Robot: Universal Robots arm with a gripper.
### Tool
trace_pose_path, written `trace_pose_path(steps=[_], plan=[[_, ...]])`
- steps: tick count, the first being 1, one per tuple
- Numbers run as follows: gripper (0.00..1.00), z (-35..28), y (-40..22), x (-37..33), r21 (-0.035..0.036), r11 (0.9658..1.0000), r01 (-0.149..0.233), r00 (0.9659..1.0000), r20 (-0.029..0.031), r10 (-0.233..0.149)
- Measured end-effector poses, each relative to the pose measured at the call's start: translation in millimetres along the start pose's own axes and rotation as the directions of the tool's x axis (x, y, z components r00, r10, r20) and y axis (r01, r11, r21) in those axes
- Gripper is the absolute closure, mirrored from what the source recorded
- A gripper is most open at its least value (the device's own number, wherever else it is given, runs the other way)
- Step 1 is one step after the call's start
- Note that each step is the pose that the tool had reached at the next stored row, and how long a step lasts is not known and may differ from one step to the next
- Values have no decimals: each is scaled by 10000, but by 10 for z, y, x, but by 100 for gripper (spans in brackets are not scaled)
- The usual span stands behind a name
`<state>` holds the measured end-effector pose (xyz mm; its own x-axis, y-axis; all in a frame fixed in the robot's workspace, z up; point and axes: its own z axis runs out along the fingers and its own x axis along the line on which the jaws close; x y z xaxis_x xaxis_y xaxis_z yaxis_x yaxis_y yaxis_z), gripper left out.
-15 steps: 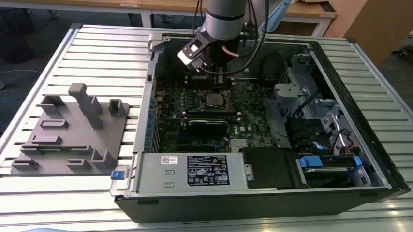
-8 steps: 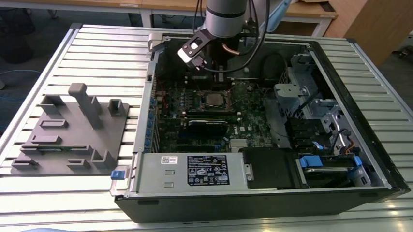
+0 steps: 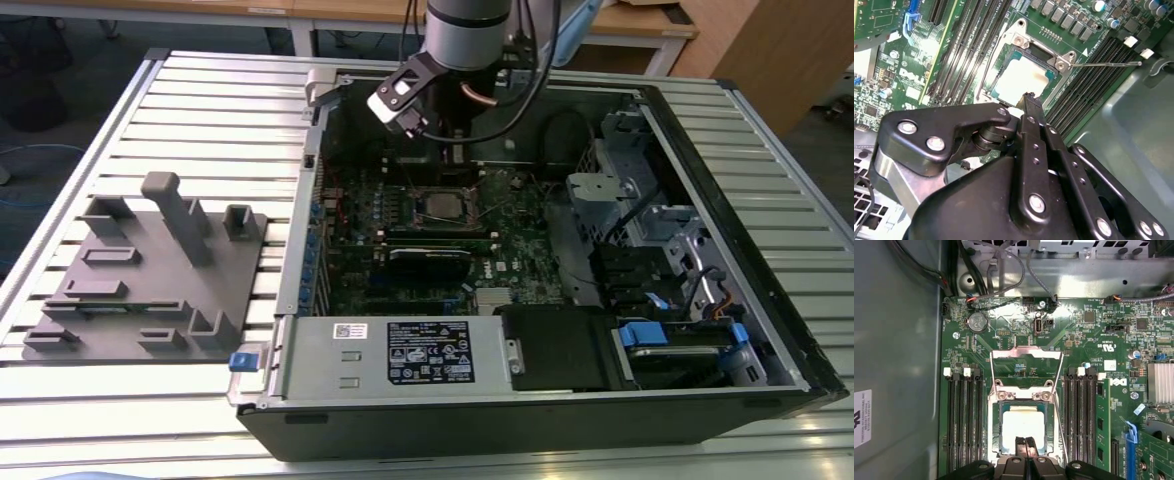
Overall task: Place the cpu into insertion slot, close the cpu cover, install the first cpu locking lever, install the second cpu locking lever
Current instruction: 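Close the cpu cover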
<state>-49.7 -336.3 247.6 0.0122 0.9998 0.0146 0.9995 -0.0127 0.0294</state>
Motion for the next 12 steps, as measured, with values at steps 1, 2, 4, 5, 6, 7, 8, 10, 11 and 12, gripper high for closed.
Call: trace_pose_path(steps=[1, 2, 4, 5, 6, 7, 8, 10, 11, 12], plan=[[90, -7, 0, 0, 0, 10000, 0, 10000, 0, 0], [90, -15, 0, 0, 0, 10000, 0, 10000, 0, 0], [90, -30, 1, 0, 0, 10000, 0, 10000, 0, 0], [90, -36, 1, 0, 0, 10000, 0, 10000, 0, 0], [90, -43, 1, 1, 0, 10000, 0, 10000, 0, 0], [90, -51, 1, 1, 0, 10000, 0, 10000, 0, 0], [90, -59, 2, 1, 0, 10000, 0, 10000, -1, 0], [90, -78, 2, 1, 0, 10000, 0, 10000, 0, 0], [90, -86, 2, 1, 0, 10000, 0, 10000, 0, 0], [90, -93, 3, 1, 0, 10000, 0, 10000, 0, 0]])
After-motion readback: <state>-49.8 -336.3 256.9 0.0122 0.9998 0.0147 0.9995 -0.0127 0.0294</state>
